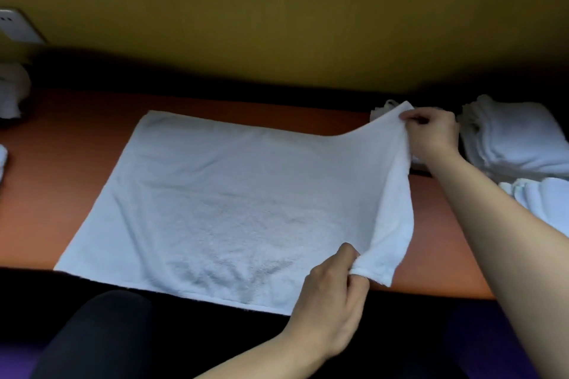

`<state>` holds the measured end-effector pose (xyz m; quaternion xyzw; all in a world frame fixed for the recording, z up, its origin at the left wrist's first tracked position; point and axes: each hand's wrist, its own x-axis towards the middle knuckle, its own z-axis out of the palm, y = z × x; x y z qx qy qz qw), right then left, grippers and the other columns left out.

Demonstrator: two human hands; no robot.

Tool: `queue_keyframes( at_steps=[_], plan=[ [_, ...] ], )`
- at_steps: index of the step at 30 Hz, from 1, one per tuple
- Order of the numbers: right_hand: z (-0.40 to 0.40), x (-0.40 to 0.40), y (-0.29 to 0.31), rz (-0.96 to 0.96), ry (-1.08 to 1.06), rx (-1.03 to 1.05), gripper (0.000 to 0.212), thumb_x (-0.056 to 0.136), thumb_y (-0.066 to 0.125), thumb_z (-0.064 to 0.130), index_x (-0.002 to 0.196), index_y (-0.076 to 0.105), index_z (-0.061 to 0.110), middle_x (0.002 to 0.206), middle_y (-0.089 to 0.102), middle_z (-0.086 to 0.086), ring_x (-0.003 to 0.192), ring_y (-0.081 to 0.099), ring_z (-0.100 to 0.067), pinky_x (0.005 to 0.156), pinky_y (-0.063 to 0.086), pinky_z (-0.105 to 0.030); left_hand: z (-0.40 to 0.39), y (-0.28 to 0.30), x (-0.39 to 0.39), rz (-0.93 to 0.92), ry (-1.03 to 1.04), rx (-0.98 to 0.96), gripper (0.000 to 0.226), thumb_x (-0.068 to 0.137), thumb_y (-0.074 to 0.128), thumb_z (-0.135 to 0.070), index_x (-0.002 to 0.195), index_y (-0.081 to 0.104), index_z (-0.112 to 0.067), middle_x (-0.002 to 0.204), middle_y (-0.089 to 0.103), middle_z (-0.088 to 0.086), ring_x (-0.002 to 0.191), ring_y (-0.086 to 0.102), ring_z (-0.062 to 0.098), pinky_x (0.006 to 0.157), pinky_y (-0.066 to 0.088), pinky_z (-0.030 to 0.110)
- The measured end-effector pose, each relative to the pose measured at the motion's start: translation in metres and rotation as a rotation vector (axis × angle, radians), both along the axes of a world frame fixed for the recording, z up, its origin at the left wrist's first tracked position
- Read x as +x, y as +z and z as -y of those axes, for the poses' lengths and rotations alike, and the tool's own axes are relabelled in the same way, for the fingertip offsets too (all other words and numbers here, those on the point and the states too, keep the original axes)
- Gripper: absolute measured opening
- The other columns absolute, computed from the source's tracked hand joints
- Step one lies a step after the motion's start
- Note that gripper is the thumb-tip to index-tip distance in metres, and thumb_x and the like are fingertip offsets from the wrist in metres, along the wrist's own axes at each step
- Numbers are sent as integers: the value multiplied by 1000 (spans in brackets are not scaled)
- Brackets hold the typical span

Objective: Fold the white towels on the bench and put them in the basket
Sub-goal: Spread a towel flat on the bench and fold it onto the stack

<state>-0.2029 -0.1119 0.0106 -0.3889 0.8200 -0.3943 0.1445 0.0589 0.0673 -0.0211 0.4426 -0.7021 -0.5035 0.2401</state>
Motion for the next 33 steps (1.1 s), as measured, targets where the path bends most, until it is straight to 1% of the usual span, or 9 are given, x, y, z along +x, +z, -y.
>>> queue_keyframes(
  at_steps=[1,3,6,10,15,19,23,27,33],
  plan=[
    [-2,5,7,70,-22,-21,29,95,52,9,106,78,16,101,68,0,86,64,-15,68,48,-9,-1,6,2,-56,39,38,16,96,39,-30,82,43,-24,72,59,-5,68,53,18,64,46,38],
    [-2,18,18,139,-21,-55,26,96,55,13,107,78,18,102,72,-3,83,66,-14,71,51,-14,-2,18,12,-127,121,79,29,102,43,-28,74,41,-23,61,53,-12,58,45,9,56,39,27],
    [3,50,33,140,42,-54,27,98,55,17,116,75,23,97,70,-2,76,66,-12,64,50,-14,1,28,38,-164,269,4,36,104,47,-28,71,38,-18,59,39,-11,58,36,6,56,31,26],
    [26,113,46,58,177,-20,37,97,56,18,131,67,26,104,70,-1,74,65,-13,65,47,-22,11,26,94,-162,471,-135,27,99,46,-30,75,53,-20,76,51,-9,66,55,8,63,45,29],
    [65,207,52,89,383,6,47,97,54,12,143,56,21,133,65,-7,114,66,-26,98,55,-40,25,29,176,-254,711,53,20,99,56,-9,95,67,-26,72,70,3,62,71,22,66,58,37],
    [93,284,53,92,522,80,55,97,54,10,151,45,17,134,63,-12,106,68,-29,89,58,-38,38,29,232,-258,880,131,11,100,56,-12,91,61,-15,66,71,7,55,71,27,62,58,40],
    [114,354,46,69,597,148,61,94,57,13,153,42,16,129,64,-14,107,68,-32,85,57,-36,52,19,278,-257,940,193,29,106,44,-19,84,58,-7,57,68,12,56,71,34,68,59,51],
    [131,404,29,65,625,212,64,92,60,15,153,42,17,139,60,-15,121,62,-35,102,52,-44,60,8,315,-190,990,224,44,106,47,-33,76,61,-5,58,70,10,55,71,29,68,58,45],
    [138,444,6,23,717,263,62,100,56,11,157,33,18,160,37,-10,139,47,-29,110,46,-39,61,-13,358,134,1024,192,48,99,53,-38,62,61,-7,53,68,2,58,66,17,69,52,38]
  ],
)
